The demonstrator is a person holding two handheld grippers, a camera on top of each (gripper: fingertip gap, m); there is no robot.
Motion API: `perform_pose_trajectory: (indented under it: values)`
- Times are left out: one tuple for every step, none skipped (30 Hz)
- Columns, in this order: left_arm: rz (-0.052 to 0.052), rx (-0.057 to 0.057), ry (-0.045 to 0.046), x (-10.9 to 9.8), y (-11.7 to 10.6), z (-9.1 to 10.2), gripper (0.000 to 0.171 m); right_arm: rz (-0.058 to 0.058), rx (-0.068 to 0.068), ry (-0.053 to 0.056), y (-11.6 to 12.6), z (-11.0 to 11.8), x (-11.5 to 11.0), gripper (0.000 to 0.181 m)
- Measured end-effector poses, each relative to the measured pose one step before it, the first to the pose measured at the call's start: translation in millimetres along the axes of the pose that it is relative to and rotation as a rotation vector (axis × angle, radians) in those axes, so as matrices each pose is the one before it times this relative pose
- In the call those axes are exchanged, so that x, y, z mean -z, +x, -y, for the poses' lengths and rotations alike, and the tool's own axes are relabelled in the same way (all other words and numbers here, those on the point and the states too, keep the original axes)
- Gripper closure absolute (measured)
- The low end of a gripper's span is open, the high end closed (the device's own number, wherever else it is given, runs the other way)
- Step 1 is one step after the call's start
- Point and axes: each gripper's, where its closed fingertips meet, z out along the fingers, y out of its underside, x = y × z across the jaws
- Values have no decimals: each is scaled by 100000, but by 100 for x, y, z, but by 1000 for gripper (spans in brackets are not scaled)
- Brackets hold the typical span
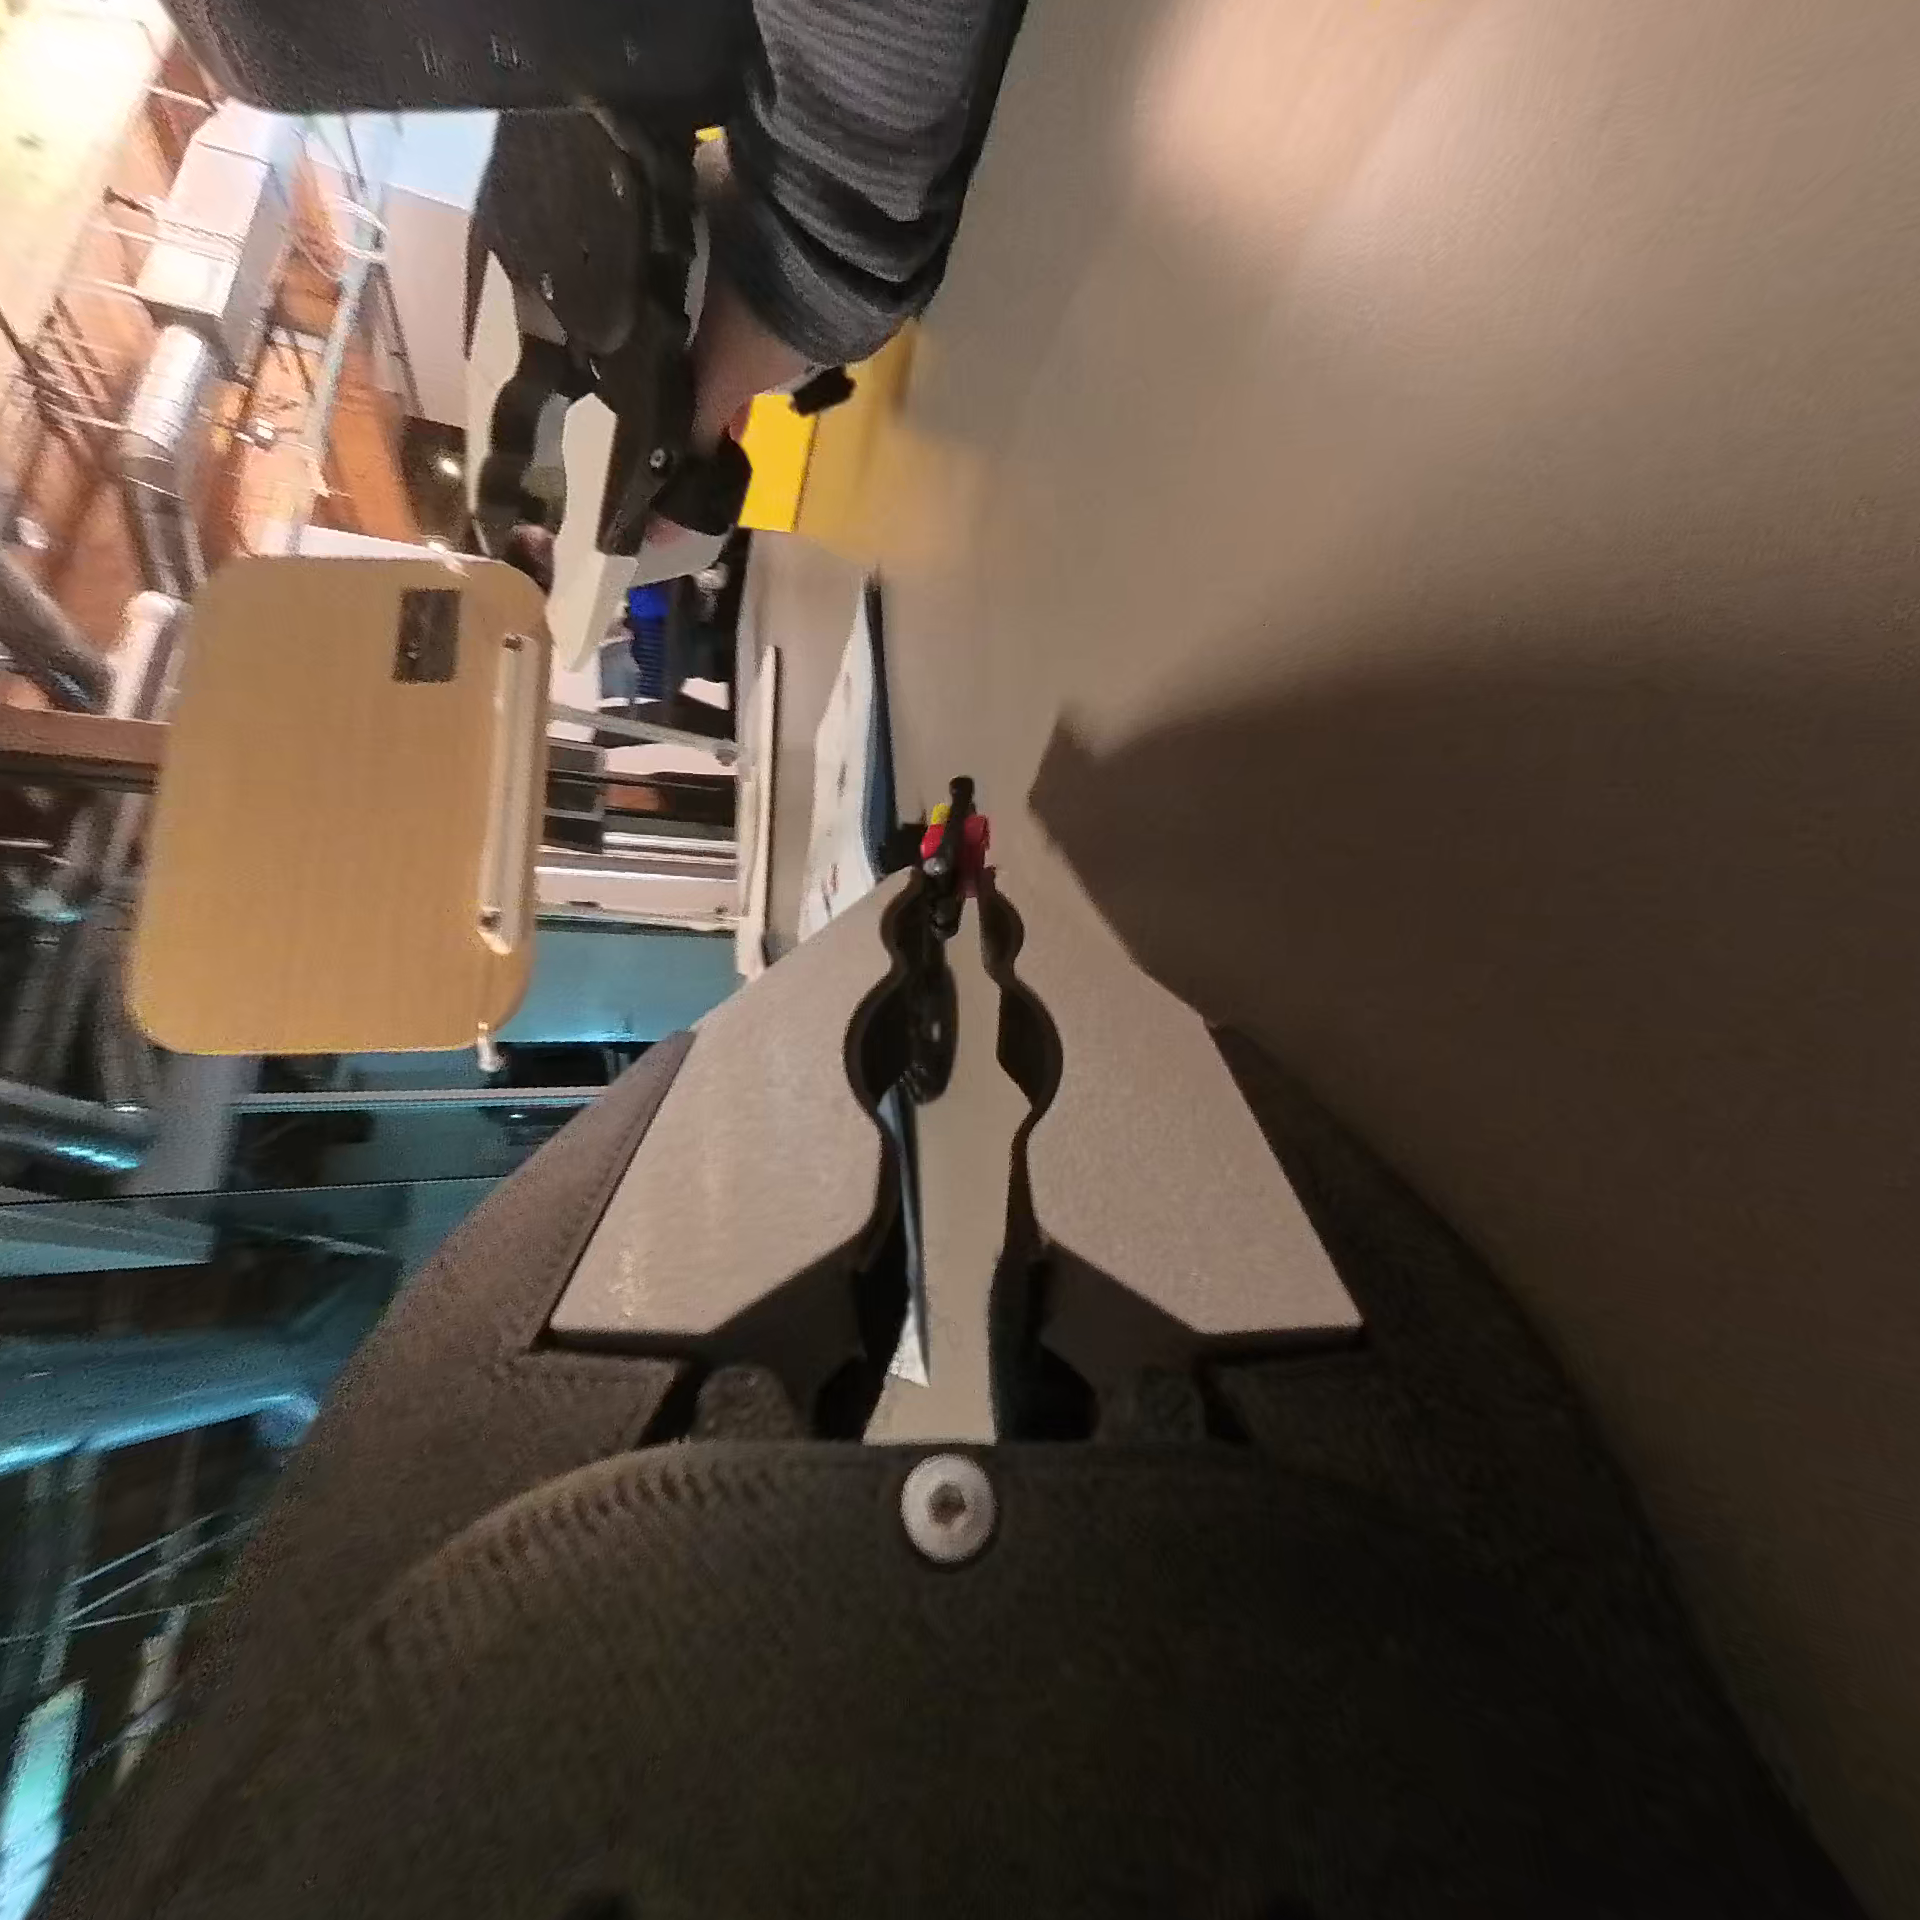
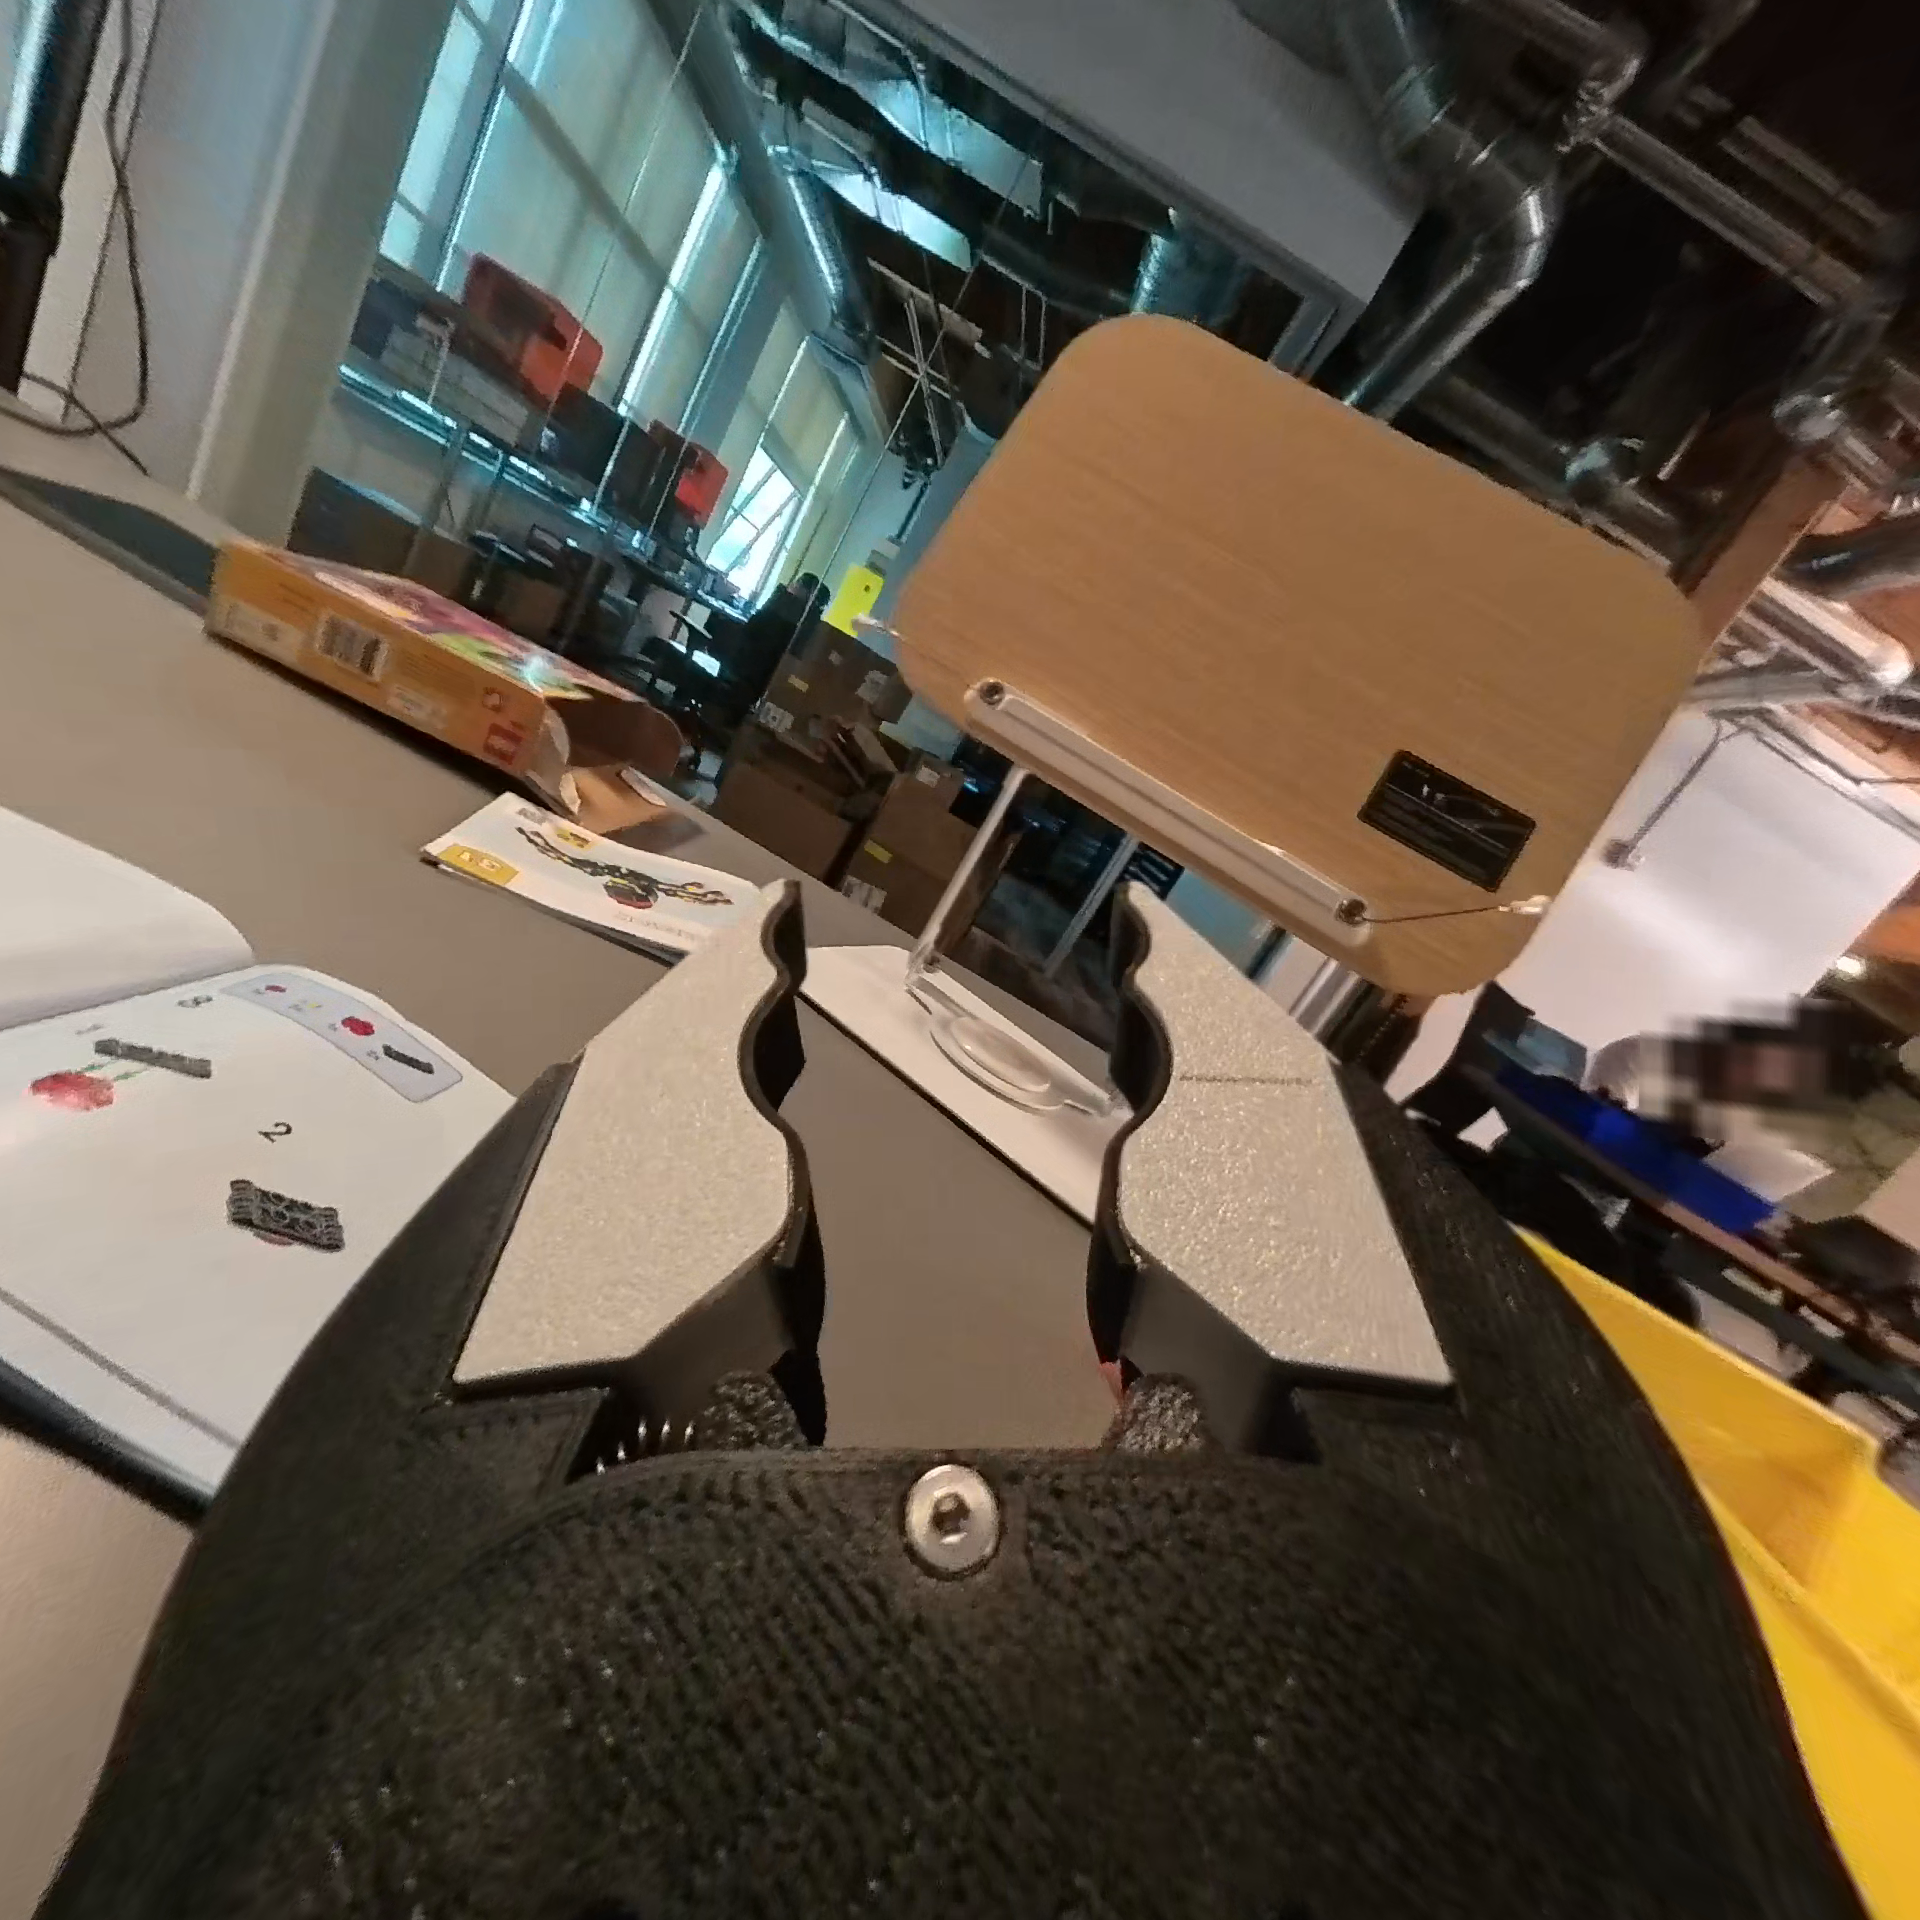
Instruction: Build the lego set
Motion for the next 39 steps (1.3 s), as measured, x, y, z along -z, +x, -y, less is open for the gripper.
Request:
perform_pose_trajectory:
  values:
    - [1080, -1013, -241, -82, -109, 29, 163, -469, -2050, 364, 231, -9, 19, 124]
    - [1509, -928, -733, -115, -190, -69, 163, 16, -1972, 281, 145, -32, -4, 124]
    - [1765, -994, -709, -125, -240, -58, 163, 269, -1733, 29, 64, -56, -36, 124]
    - [1055, -1122, -293, -127, -123, -18, 163, 388, -1200, 52, 12, -40, -20, 124]
    - [-239, -957, -70, -120, 89, 27, 163, 703, -917, 163, -72, -2, -22, 123]
    - [-206, 169, 420, -78, 5, 101, 163, 1022, -719, 267, -153, 20, -10, 124]
    - [-771, 641, 439, -70, 72, 75, 163, 1056, -273, 134, -174, 8, -19, 124]
    - [-1135, 967, 148, -98, 109, 18, 163, 1155, 32, 8, -214, -4, -31, 124]
    - [-1134, 1125, -13, -108, 87, -28, 163, 1343, 82, 165, -243, 29, -13, 124]
    - [-869, 910, 12, -81, 71, -32, 163, 1405, -17, 373, -251, 57, -22, 124]
    - [-221, 281, -206, -74, 3, -34, 163, 1407, -81, 566, -251, 89, -9, 124]
    - [670, -608, -104, -48, -81, 20, 163, 1547, -345, 741, -248, 113, 8, 124]
    - [1341, -1267, 405, -23, -157, 114, 163, 1574, -653, 977, -229, 141, 15, 124]
    - [1207, -1239, 515, -35, -137, 140, 163, 1336, -848, 1174, -172, 181, 24, 125]
    - [531, -513, 32, -100, -78, 84, 163, 1295, -1187, 1386, -146, 225, 53, 125]
    - [571, -339, -321, -139, -88, 30, 163, 1645, -1920, 1820, -199, 312, 96, 126]
    - [847, -579, -371, -134, -124, 12, 163, 2066, -2227, 2389, -256, 413, 107, 127]
    - [840, -671, -198, -114, -124, 22, 163, 2173, -1625, 2052, -282, 349, 60, 128]
    - [439, -419, 18, -88, -64, 31, 163, 1837, -461, 810, -268, 129, 22, 130]
    - [128, -59, -76, -84, -39, 6, 163, 1206, 781, 61, -149, -25, -15, 130]
    - [264, -32, -432, -113, -59, -53, 163, 919, 1287, -209, -69, -103, -43, 132]
    - [303, -178, -149, -116, -69, -3, 163, 678, 1376, -401, 23, -164, -63, 133]
    - [198, -220, 136, -137, -42, 71, 163, 589, 1745, -481, 75, -190, -46, 133]
    - [-4, 270, -28, -181, -42, 51, 163, 242, 2162, -908, 181, -284, -5, 135]
    - [-910, 1248, -66, -231, 69, 40, 163, -208, 1359, -738, 308, -271, 23, 135]
    - [-2345, 2502, 264, -272, 218, 107, 163, -285, -787, 9, 361, -172, 56, 135]
    - [-3539, 3108, 818, -264, 367, 196, 163, -843, -3158, 229, 482, -117, 55, 135]
    - [-3830, 3465, 1876, -221, 364, 376, 161, -1011, -4457, 201, 496, -105, 53, 136]
    - [-3322, 4840, 2756, -173, 198, 557, 158, -620, -4138, 120, 389, -98, 41, 136]
    - [-2214, 5871, 2506, -153, -31, 538, 158, -539, -2922, 69, 308, -60, 49, 137]
    - [-3092, 5417, 2207, -126, 80, 483, 158, -530, -1939, 74, 231, -39, 42, 137]
    - [-3477, 4180, 2076, -60, 162, 432, 158, -245, -1120, 31, 126, -11, 34, 138]
    - [-2602, 2738, 1285, 9, 85, 250, 155, 282, -313, -202, -31, -27, 14, 138]
    - [-2274, 1904, 131, 82, 24, 50, 151, 501, 322, -335, -101, -31, 18, 138]
    - [-2681, 2421, -449, 157, 73, -31, 147, 389, 611, -2, -127, 49, 35, 138]
    - [-2710, 3602, -782, 258, 38, -102, 141, 460, 1190, 242, -151, 116, 66, 139]
    - [-3091, 5704, -831, 321, 34, -199, 136, 316, 1963, 74, -150, 103, 87, 139]
    - [-3642, 7901, -928, 365, 31, -358, 133, 276, 2242, -174, -149, 57, 86, 139]
    - [-1623, 9519, -811, 368, -339, -517, 127, 227, 1958, -302, -133, 30, 85, 139]
